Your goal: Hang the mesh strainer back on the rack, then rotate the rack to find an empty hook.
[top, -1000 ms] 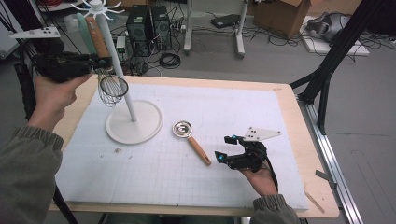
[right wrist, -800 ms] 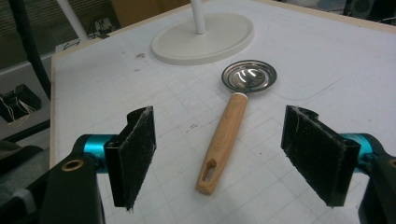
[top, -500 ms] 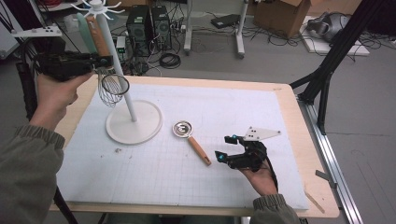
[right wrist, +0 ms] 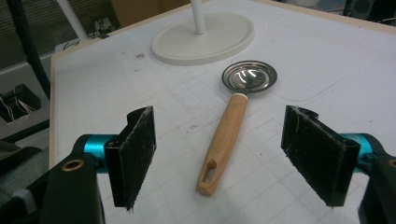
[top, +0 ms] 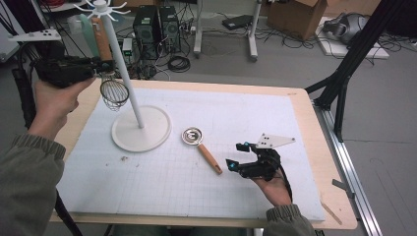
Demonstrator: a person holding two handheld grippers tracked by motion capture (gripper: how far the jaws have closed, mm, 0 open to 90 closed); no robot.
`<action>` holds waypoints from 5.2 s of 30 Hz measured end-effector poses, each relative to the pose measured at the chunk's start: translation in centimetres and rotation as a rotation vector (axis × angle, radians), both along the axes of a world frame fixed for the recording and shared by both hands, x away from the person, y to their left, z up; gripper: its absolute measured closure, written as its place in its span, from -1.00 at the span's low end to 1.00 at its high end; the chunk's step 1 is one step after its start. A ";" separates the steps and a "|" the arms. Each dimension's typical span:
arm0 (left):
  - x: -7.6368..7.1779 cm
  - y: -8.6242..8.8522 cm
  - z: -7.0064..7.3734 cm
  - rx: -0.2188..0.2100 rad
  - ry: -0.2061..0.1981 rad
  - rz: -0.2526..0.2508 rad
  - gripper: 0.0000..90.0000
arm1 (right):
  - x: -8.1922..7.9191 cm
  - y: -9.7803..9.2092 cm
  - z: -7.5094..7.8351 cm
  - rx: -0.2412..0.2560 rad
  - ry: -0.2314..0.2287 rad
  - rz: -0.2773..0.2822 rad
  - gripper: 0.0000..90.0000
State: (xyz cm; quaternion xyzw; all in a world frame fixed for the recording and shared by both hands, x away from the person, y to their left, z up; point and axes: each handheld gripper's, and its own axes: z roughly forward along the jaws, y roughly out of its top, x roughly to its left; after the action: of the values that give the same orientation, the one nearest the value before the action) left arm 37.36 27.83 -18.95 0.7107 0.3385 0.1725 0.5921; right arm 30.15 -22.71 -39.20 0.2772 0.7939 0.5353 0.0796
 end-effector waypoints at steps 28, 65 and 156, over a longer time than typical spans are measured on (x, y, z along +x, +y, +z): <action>-2.2 1.0 0.5 0.057 -0.060 0.015 0.38 | 0.2 0.0 -0.1 0.007 0.009 -0.002 -0.44; -2.1 -2.0 7.7 0.032 -0.120 -0.053 0.99 | 0.1 -0.5 0.0 0.024 0.003 -0.012 -0.44; 0.0 1.9 7.5 -0.014 -0.121 0.141 0.99 | 0.2 -0.8 0.1 0.040 -0.003 -0.015 -0.44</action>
State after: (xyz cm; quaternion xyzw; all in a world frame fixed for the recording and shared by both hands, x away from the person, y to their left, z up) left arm 37.34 29.76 -11.41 0.6692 0.3528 0.2540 0.6027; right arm 30.36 -23.54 -39.14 0.2839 0.7808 0.5509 0.0792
